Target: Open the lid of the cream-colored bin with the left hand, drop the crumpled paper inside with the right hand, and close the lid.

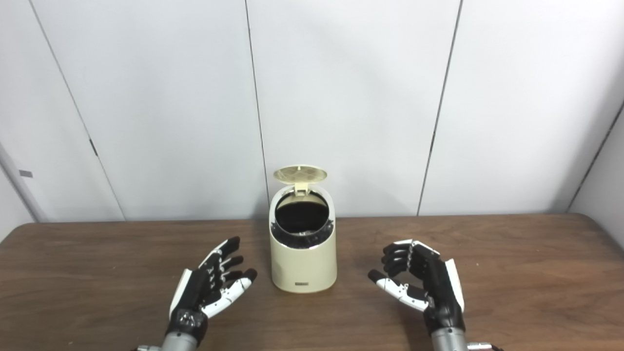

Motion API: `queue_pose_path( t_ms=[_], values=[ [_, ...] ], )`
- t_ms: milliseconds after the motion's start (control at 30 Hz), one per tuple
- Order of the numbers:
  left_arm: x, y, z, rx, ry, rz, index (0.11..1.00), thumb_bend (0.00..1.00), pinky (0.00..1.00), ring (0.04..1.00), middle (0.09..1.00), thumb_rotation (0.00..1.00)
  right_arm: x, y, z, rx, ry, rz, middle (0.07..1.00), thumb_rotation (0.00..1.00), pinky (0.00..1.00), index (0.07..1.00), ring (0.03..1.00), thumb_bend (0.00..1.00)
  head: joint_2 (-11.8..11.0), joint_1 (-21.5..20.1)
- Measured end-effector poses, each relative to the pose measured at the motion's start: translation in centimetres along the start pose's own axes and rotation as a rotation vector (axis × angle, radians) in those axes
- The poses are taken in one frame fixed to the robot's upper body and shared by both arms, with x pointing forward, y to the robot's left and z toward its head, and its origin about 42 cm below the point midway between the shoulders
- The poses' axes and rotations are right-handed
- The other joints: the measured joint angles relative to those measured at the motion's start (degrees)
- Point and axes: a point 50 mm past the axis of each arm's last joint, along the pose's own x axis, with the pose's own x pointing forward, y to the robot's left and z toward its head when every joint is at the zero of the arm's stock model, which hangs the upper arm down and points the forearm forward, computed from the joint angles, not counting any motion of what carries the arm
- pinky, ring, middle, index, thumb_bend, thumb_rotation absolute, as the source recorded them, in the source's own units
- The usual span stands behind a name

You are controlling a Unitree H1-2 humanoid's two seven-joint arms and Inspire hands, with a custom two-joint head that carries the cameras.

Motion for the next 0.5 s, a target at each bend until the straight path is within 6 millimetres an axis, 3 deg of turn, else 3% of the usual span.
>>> queue_pose_path(
  t_ms=[167,333,500],
  values=[
    [1.0,1.6,1.4,0.053,-0.086,-0.010,0.933,0.90,0.73,0.864,0.927,0.26,0.0,0.0,0.1,-0.001,-0.004,0.003,0.479,0.00,0.38,0.501,0.440,0.52,-0.4,0.0],
    [3.0,3.0,4.1,0.111,-0.195,-0.060,0.953,0.90,0.81,0.914,0.956,0.20,0.0,0.2,0.1,-0.002,-0.005,0.011,0.478,0.00,0.40,0.498,0.449,0.52,-0.5,0.0],
    [5.0,4.1,6.7,0.241,-0.276,-0.110,0.956,0.93,0.78,0.924,0.960,0.21,0.0,0.2,0.1,-0.009,-0.005,0.016,0.478,0.00,0.40,0.500,0.445,0.52,-0.6,0.0]
  ],
)
